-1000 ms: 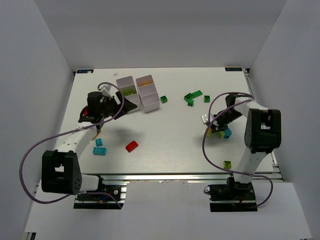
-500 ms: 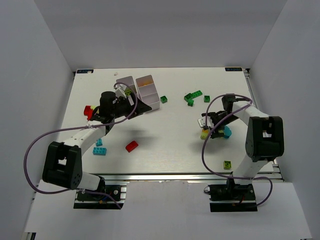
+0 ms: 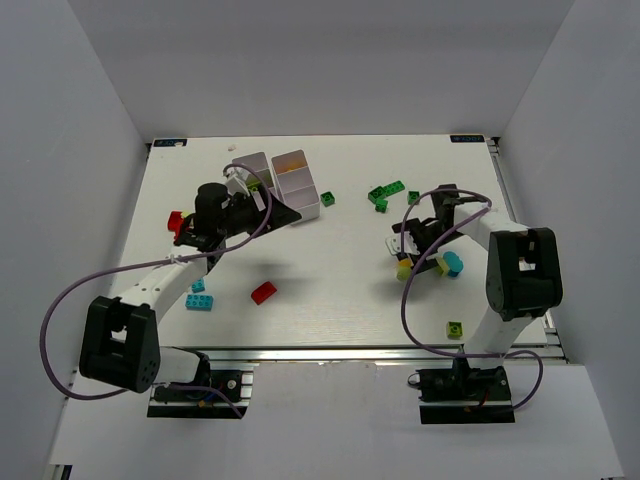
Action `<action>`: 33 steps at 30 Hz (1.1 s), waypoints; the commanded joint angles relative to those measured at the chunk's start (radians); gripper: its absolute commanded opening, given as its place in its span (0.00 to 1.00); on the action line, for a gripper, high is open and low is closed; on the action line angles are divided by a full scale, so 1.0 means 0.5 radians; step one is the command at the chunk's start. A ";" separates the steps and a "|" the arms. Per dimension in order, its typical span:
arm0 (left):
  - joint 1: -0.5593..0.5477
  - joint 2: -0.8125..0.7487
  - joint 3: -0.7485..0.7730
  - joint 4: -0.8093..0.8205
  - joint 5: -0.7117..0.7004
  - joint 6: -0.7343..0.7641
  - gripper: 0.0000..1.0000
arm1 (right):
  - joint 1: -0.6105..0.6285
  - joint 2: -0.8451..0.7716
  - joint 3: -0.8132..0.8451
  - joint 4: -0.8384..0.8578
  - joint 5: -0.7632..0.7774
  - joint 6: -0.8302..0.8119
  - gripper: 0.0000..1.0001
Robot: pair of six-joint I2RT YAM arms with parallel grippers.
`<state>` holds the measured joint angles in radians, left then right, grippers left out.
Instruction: Sort the legos into containers by color
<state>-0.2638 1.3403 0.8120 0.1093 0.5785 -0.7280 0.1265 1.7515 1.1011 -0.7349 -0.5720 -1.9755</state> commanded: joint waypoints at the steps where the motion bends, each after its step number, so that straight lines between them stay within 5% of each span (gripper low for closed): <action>1: 0.000 -0.113 -0.019 -0.041 -0.034 0.045 0.90 | 0.063 -0.021 -0.021 -0.046 -0.062 -0.234 0.89; 22: 0.000 -0.183 -0.102 -0.038 -0.037 0.054 0.90 | 0.250 -0.098 -0.122 -0.245 -0.056 -0.277 0.86; 29: 0.000 -0.214 -0.139 -0.022 -0.053 0.036 0.90 | 0.266 -0.095 -0.113 -0.046 0.079 -0.099 0.86; 33: 0.000 -0.211 -0.139 -0.028 -0.050 0.042 0.90 | 0.235 -0.067 -0.055 -0.110 0.110 -0.322 0.86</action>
<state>-0.2638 1.2743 0.7574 0.0834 0.5591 -0.7151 0.2535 1.7161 1.0309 -0.7780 -0.5404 -1.9755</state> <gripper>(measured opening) 0.898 0.863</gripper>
